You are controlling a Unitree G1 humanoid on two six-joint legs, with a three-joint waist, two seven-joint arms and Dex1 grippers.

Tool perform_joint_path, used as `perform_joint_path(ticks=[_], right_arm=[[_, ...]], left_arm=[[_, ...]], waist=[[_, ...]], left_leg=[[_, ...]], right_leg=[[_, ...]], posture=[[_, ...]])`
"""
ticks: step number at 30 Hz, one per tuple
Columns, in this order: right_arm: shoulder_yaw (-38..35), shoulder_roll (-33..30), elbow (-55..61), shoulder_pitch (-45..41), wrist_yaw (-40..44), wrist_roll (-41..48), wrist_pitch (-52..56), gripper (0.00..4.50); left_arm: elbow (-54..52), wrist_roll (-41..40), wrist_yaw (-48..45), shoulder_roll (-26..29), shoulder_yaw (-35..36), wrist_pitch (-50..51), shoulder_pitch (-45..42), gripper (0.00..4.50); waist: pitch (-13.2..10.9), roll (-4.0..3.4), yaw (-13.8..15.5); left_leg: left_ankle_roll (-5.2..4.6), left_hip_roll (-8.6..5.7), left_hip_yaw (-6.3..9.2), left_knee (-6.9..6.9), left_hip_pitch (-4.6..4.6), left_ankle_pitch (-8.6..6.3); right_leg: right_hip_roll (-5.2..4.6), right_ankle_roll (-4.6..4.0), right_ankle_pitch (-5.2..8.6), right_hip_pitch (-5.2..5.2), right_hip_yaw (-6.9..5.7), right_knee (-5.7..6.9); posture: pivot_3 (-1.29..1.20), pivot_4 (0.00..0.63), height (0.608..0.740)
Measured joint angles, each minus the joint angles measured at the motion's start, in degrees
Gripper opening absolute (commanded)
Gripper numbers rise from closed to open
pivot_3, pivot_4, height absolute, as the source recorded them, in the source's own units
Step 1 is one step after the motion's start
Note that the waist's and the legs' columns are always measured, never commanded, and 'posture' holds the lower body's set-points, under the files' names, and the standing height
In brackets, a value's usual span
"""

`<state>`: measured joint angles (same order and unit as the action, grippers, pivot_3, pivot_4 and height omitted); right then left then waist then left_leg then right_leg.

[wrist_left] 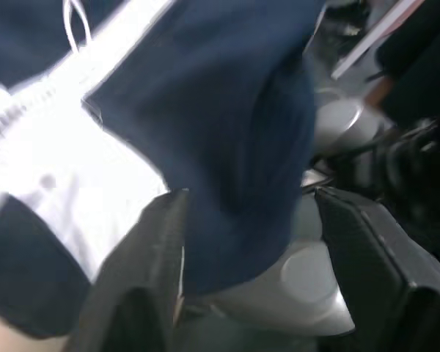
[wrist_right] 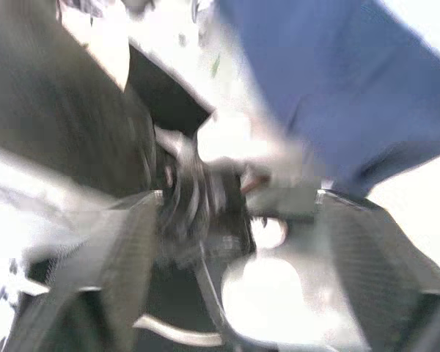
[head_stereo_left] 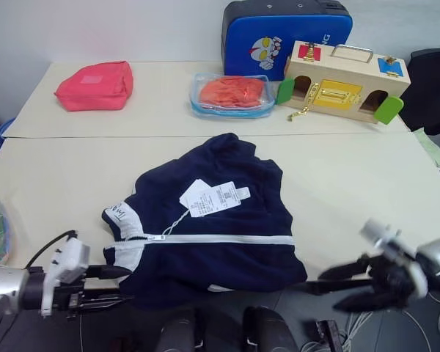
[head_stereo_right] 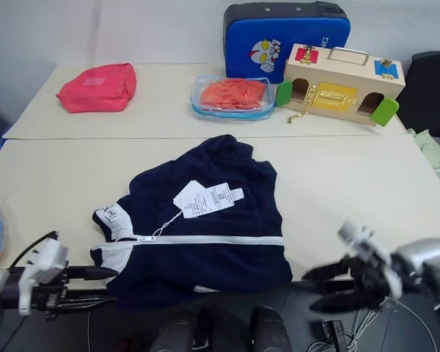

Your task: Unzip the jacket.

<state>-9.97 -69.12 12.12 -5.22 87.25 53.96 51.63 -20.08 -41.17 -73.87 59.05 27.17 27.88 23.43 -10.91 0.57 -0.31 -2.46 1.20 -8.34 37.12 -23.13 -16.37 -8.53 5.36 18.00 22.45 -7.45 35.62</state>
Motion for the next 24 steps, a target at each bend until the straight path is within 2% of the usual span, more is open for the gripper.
perform_joint_path(ticks=[2, 4, 7, 9, 13, 18, 21, 23, 24], right_arm=[[0.58, 1.76, -2.89, -4.91, -1.66, 0.27, 1.60, 4.49], [1.99, 5.94, -6.33, -9.95, -5.87, -2.37, 0.71, 4.50], [8.61, 14.91, -11.15, -19.04, -16.32, -11.88, -2.63, 4.50], [11.28, 19.20, -13.59, -22.46, -21.26, -15.79, -3.25, 4.50], [16.37, 27.39, -20.11, -28.21, -29.86, -24.16, -5.63, 4.50], [16.58, 33.22, -24.38, -32.15, -32.15, -26.79, -5.06, 4.50], [17.12, 35.13, -26.32, -33.44, -31.80, -28.22, -5.77, 3.91], [17.06, 36.79, -27.89, -34.04, -31.81, -28.86, -6.82, 3.32], [16.81, 38.00, -29.05, -34.40, -32.05, -29.34, -7.79, 2.89]], left_arm=[[0.09, -3.06, -0.16, 1.09, 2.13, 5.12, -0.26, 2.78], [0.34, -4.43, 0.94, 1.58, 2.35, 8.25, -2.76, 3.13], [4.15, -2.04, 9.85, -3.33, 1.50, 6.21, -14.61, 3.92], [6.85, 2.06, 13.82, -5.88, -0.21, 2.38, -18.69, 4.47], [13.67, 10.68, 18.94, -9.97, -6.68, -4.80, -24.59, 4.47], [19.06, 16.39, 20.55, -11.93, -13.02, -7.23, -30.02, 4.47], [22.40, 19.60, 22.85, -13.43, -16.26, -7.50, -34.76, 3.89], [24.17, 21.35, 24.21, -14.36, -17.48, -7.57, -36.91, 3.36], [25.35, 22.15, 24.44, -14.76, -18.50, -7.60, -38.26, 3.01]], waist=[[0.00, 0.00, 0.12], [-0.03, -0.05, 0.08], [-0.06, -0.12, 0.06], [-0.06, -0.13, 0.06], [-0.06, -0.11, -0.17], [-0.03, -0.05, -0.47], [0.00, 0.00, -0.89], [0.02, 0.03, -1.21], [0.02, 0.03, -1.35]], left_leg=[[0.07, 0.01, 0.00, -0.02, -0.02, -0.02], [0.10, -0.02, -0.02, 0.00, -0.08, -0.02], [0.21, -0.03, -0.06, 0.01, -0.13, 0.08], [0.21, -0.07, -0.13, -0.02, -0.13, 0.12], [-0.14, -0.09, -0.32, 0.01, -0.21, 0.33], [-0.30, -0.08, -0.38, 0.09, -0.20, 0.42], [-0.33, -0.09, -0.36, 0.10, -0.14, 0.43], [-0.31, -0.09, -0.30, 0.09, -0.15, 0.45], [-0.30, -0.09, -0.30, 0.06, -0.15, 0.46]], right_leg=[[0.01, -0.08, 0.04, 0.02, -0.05, 0.00], [0.01, -0.07, 0.04, 0.08, -0.04, 0.01], [0.02, -0.02, -0.01, 0.15, -0.01, 0.13], [0.02, -0.02, -0.02, 0.19, 0.01, 0.23], [0.13, -0.01, -0.02, 0.29, -0.05, 0.35], [0.19, 0.11, -0.09, 0.20, -0.12, 0.38], [0.15, 0.15, -0.11, 0.17, -0.10, 0.38], [0.15, 0.15, -0.12, 0.16, -0.09, 0.41], [0.17, 0.15, -0.12, 0.17, -0.09, 0.47]], posture=[[0.00, 0.150, 0.740], [0.00, 0.150, 0.740], [0.00, 0.150, 0.740], [0.00, 0.150, 0.740], [0.00, 0.150, 0.740], [0.00, 0.150, 0.740], [0.00, 0.150, 0.740], [0.00, 0.150, 0.740], [0.00, 0.150, 0.740]])
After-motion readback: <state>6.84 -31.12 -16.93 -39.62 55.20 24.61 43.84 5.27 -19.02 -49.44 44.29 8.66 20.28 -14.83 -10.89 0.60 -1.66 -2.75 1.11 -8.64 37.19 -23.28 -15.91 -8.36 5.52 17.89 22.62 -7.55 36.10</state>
